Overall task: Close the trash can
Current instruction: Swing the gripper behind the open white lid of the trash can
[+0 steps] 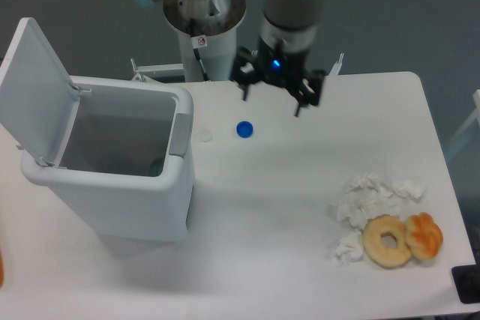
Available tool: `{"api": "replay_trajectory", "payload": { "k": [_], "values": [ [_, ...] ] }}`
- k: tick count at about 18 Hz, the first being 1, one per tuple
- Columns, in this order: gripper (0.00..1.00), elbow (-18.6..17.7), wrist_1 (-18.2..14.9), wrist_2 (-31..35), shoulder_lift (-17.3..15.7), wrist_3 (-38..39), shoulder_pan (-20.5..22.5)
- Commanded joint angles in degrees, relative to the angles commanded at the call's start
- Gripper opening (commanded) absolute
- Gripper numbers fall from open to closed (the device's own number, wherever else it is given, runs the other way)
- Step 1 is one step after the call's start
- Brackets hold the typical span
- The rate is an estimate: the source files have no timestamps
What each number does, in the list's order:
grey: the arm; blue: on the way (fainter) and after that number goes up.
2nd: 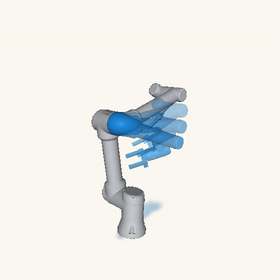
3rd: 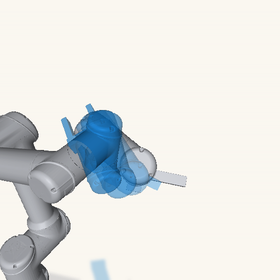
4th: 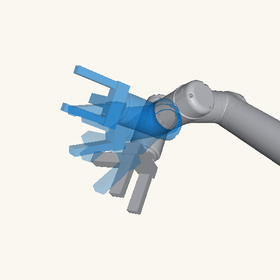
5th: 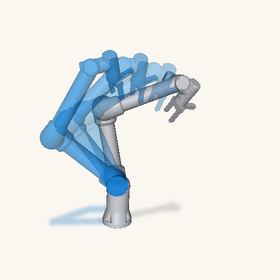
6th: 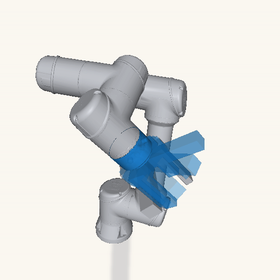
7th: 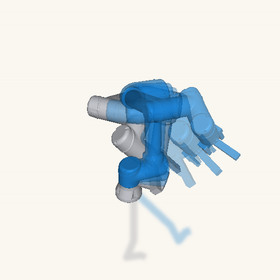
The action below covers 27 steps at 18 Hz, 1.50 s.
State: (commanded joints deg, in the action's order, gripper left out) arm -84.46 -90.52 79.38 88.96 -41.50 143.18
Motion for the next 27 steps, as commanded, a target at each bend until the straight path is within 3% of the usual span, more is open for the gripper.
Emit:
{"api": "replay_trajectory", "payload": {
  "k": [3, 12, 17, 21, 27],
  "values": [
    [1.0, 0.2, -0.5, -3.0, -3.2, 5.3, -1.2],
    [1.0, 6.1, -0.1, -8.5, -3.4, 30.1, -13.6],
    [1.0, 7.2, 2.3, -12.4, -3.6, 35.7, -17.8],
    [1.0, 7.1, 6.7, -13.0, -3.0, 37.8, -20.0],
    [1.0, 6.8, 8.3, -14.0, -2.5, 38.2, -21.3]
  ]
}}
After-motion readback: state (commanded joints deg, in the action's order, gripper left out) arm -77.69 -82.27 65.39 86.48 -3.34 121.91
